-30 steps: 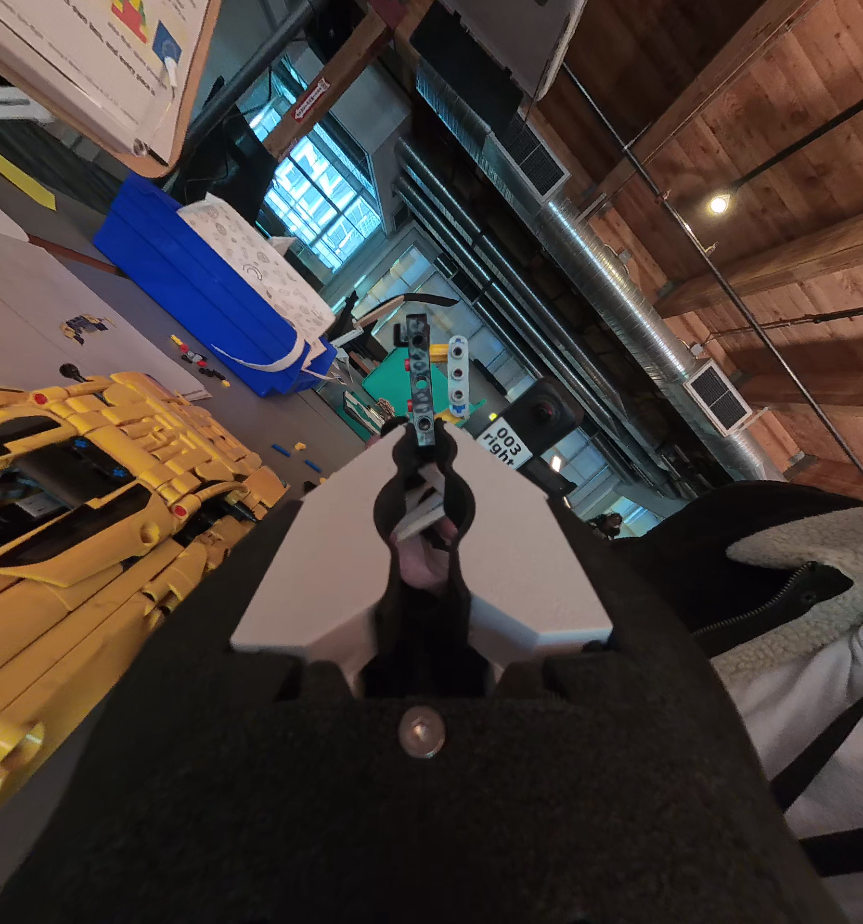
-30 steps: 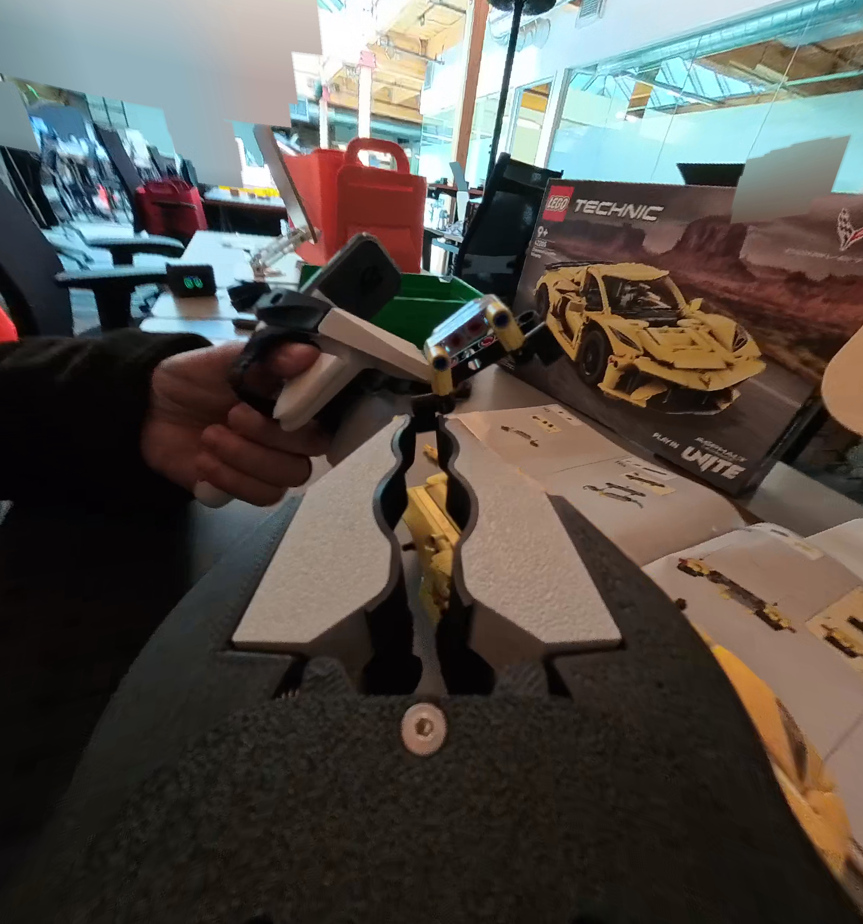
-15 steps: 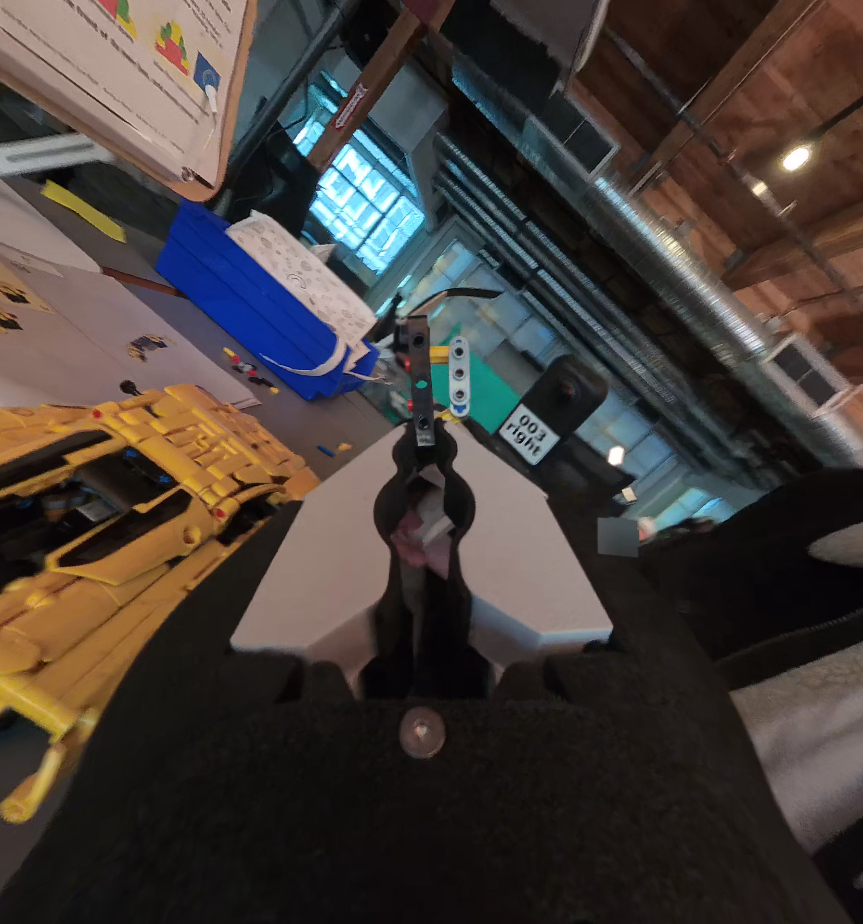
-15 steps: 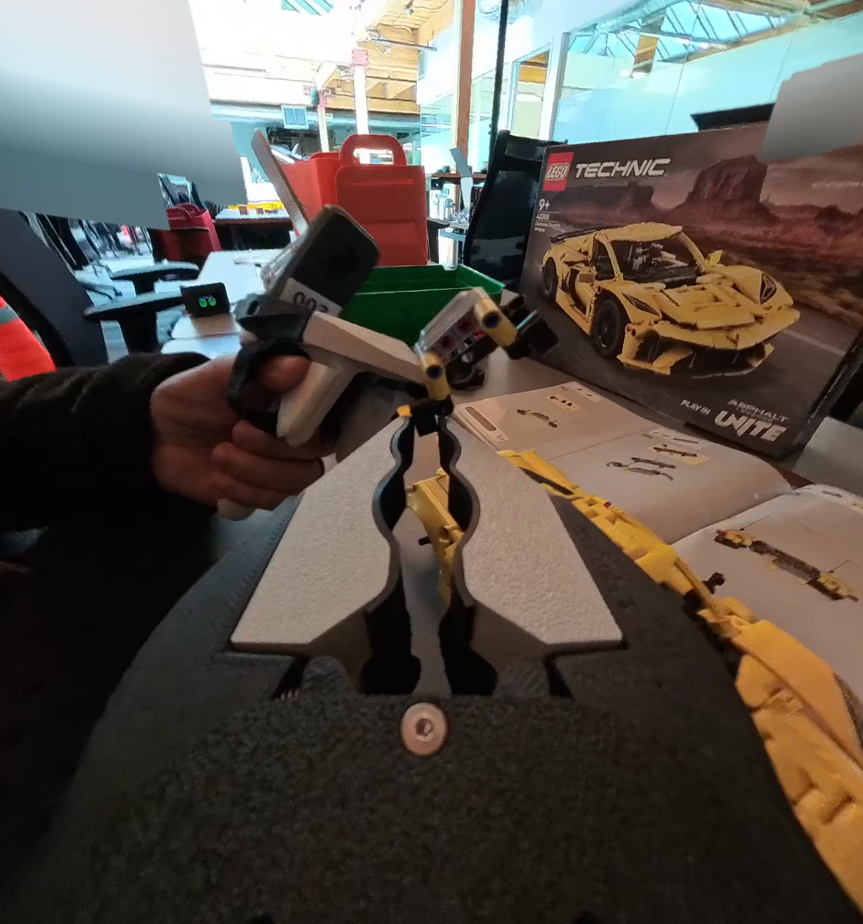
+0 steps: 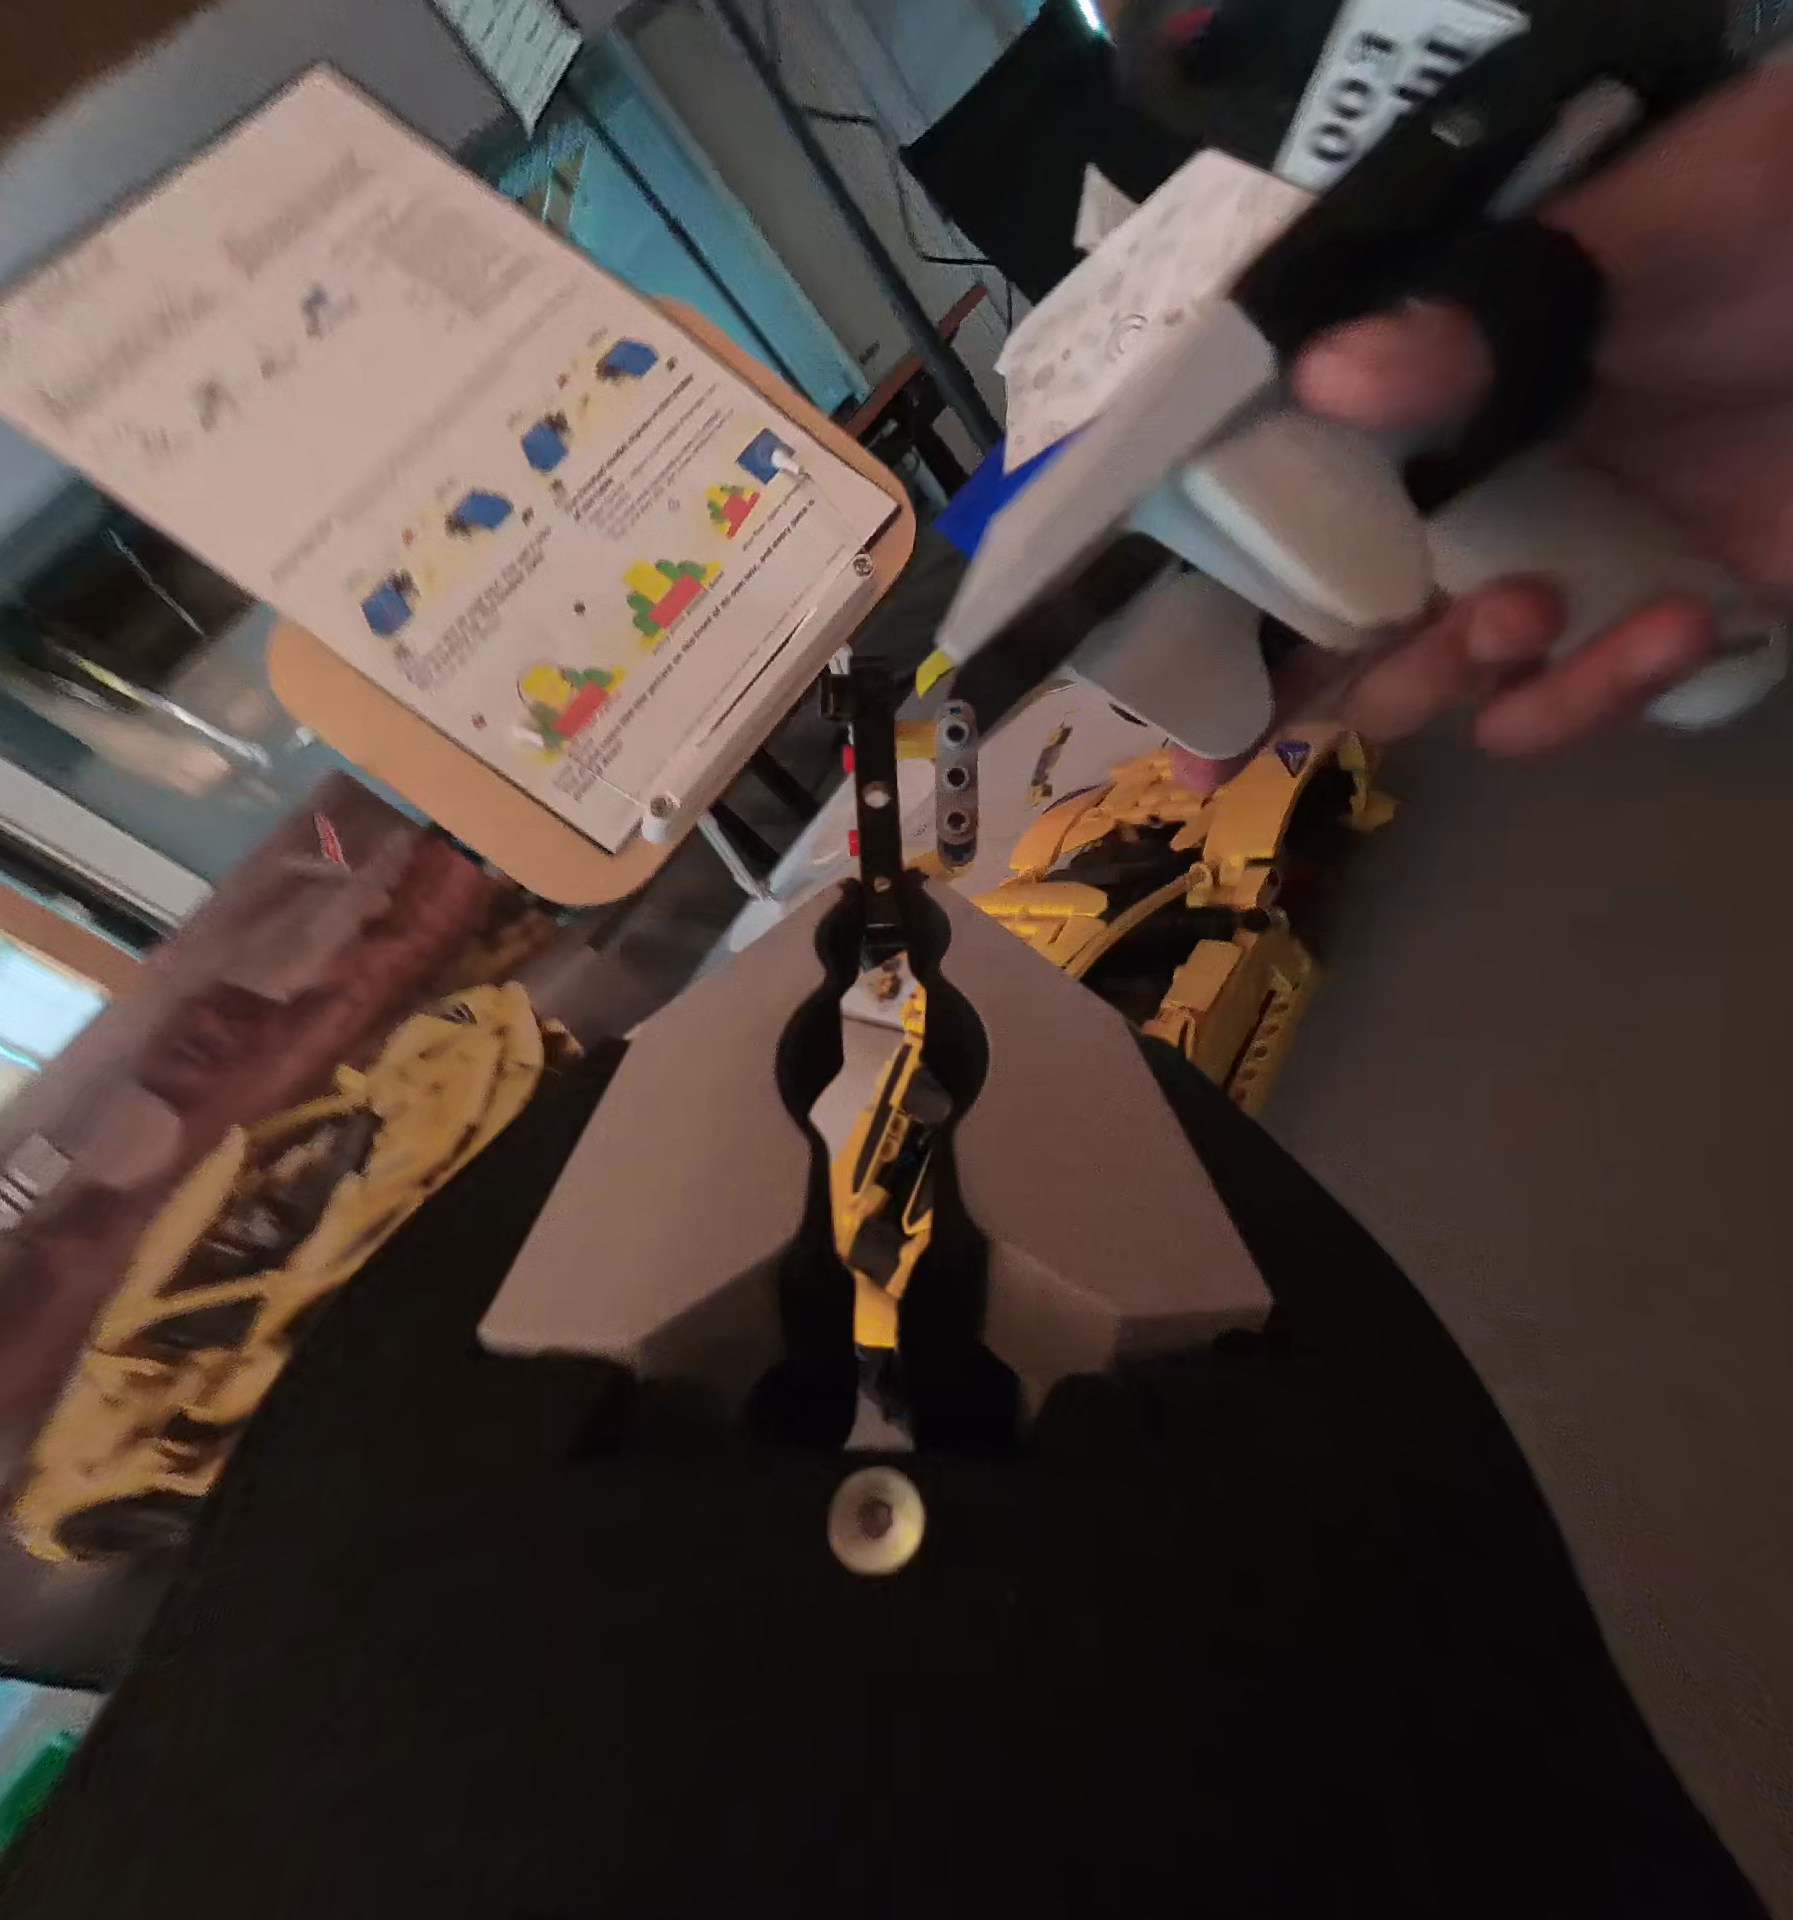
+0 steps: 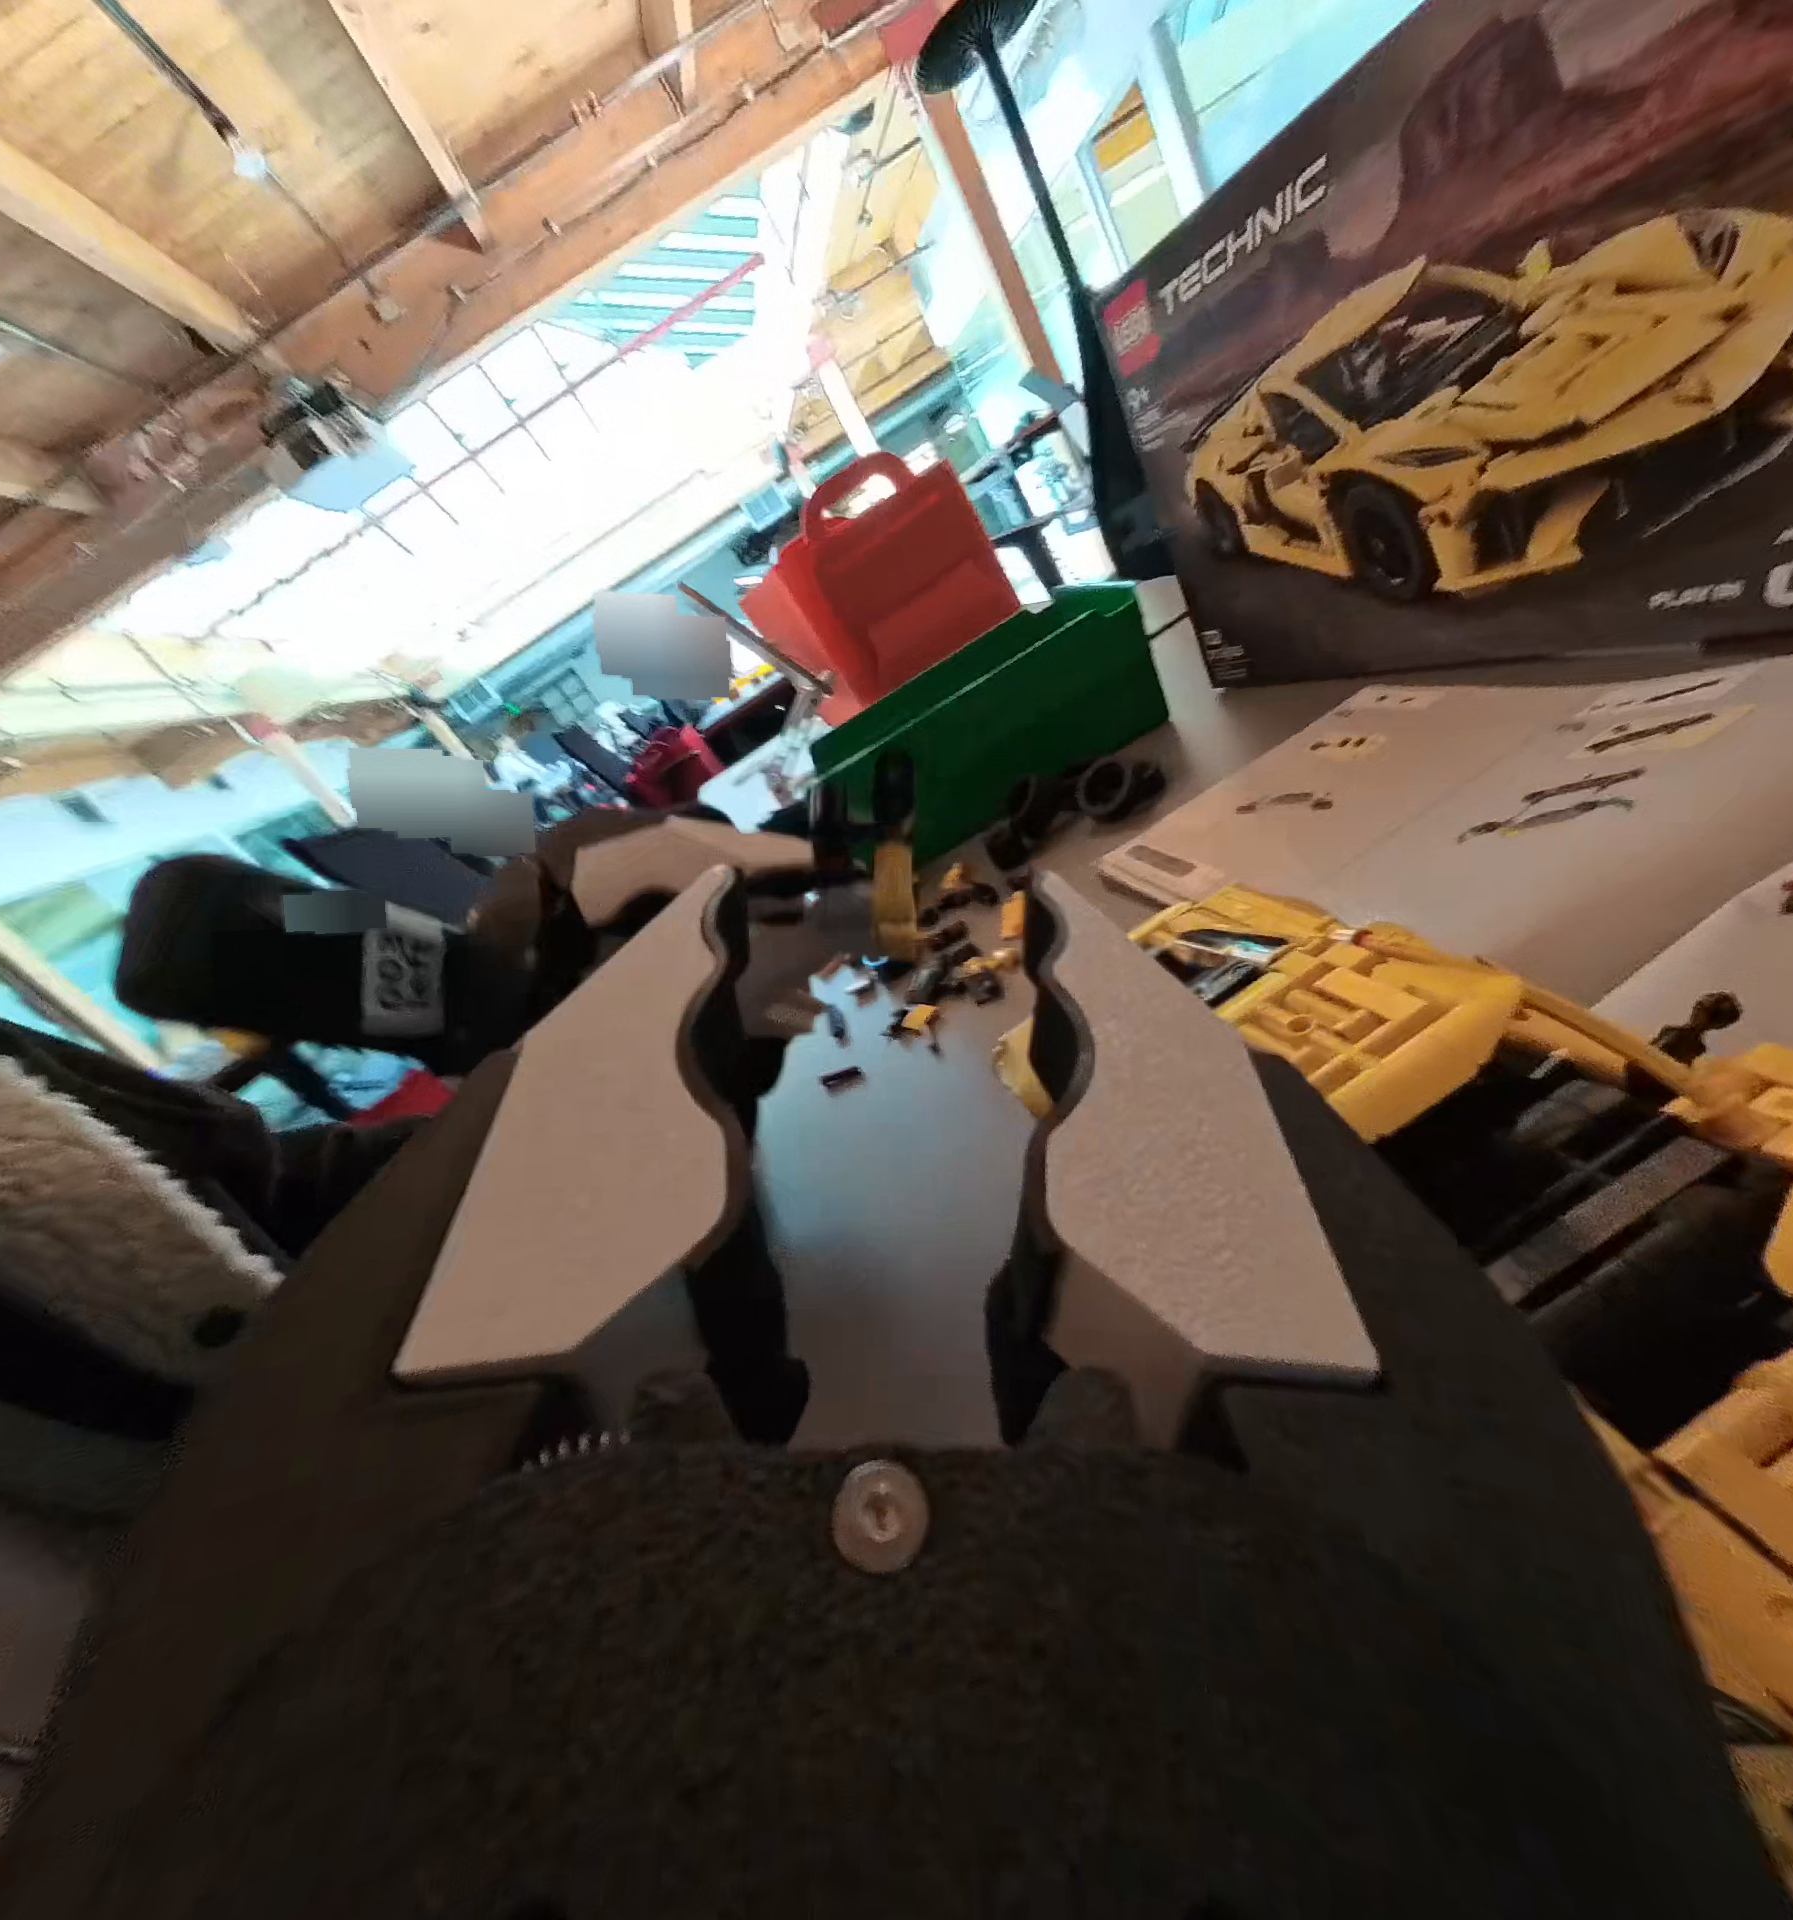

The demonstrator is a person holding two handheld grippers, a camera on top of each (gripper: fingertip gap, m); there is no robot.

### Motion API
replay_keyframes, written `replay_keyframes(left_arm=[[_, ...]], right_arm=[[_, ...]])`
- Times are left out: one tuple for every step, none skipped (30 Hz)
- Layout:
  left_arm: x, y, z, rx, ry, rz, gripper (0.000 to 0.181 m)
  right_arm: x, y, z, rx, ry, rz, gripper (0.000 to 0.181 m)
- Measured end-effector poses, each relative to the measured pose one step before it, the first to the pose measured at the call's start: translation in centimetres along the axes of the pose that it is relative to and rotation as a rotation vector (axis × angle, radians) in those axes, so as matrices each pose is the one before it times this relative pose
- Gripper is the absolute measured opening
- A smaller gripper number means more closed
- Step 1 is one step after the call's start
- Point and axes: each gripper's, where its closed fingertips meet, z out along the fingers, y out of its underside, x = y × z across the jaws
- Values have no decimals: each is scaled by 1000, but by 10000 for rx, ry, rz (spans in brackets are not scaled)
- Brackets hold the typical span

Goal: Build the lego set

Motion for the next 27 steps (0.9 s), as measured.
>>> replay_keyframes(left_arm=[[341, -142, 7, 17, -57, 492, 7], [201, -68, 32, -32, -54, 308, 7], [226, 3, 60, -32, 55, 125, 7], [195, 15, 39, -3, 77, 11, 7], [120, -76, -23, 45, 62, 13, 7], [149, -209, -73, 111, 71, 36, 7], [105, -195, -64, 102, 38, 28, 7], [43, -86, -27, 32, -1, 32, 7], [46, -13, 6, -14, -5, 57, 7], [38, -7, -3, -8, -24, 15, 7], [-54, -163, -57, 80, -46, -169, 7], [-127, -352, -133, 199, 5, -460, 7], [-92, -357, -151, 226, 163, -720, 9], [-90, -223, -182, 154, 290, -938, 20], [-87, -341, -256, 241, 391, -1133, 31], [-69, -613, -357, 432, 471, -1259, 36], [-169, -787, -338, 516, 421, -1358, 40], [-30, -787, -190, 486, 487, -1393, 44], [405, -575, 15, 352, 710, -1294, 49], [727, -386, 110, 251, 853, -1107, 55], [836, -425, 44, 277, 848, -879, 56], [808, -527, -45, 325, 714, -635, 56], [484, -572, -145, 344, 429, -437, 55], [172, -552, -213, 342, 191, -288, 55], [138, -364, -179, 226, 165, -183, 54], [113, -123, -95, 71, 138, -101, 50], [54, -50, -45, 20, 58, -11, 45]], right_arm=[[-230, -123, -72, 71, -250, 282, 47], [-227, 105, -3, -51, -213, 100, 40], [-161, 202, 60, -114, -121, -3, 37], [-195, 109, 43, -57, -95, -79, 34], [-81, 109, 40, -61, -4, -135, 31], [100, 37, 40, -12, 90, -136, 31], [-64, -140, -23, 108, -29, -86, 27], [-185, -98, -78, 45, -108, 9, 19], [13, 56, -46, -72, 2, 8, 19], [34, 61, -41, -52, 16, -75, 19], [-86, -25, -21, 11, -24, -145, 19], [-219, -193, -35, 88, -93, -117, 19], [-189, -267, -68, 128, -93, -53, 19], [8, -356, -167, 192, -9, -95, 19], [-137, -621, -256, 365, -83, -151, 19], [-565, -908, -275, 518, -256, -258, 19], [-730, -866, -191, 436, -270, -348, 19], [-911, -518, -23, 209, -347, -452, 19], [-1123, -394, 127, 171, -456, -446, 19], [-1001, -369, 211, 207, -384, -366, 19], [-652, -106, 222, 83, -215, -310, 19], [-541, 154, 181, -62, -241, -152, 19], [-471, 138, 157, -63, -255, 54, 19], [-350, -22, 104, 27, -182, 56, 19], [-315, -132, 71, 100, -155, -14, 19], [-246, -64, 81, 55, -115, -8, 19], [-167, 46, 90, -16, -85, 3, 19]])
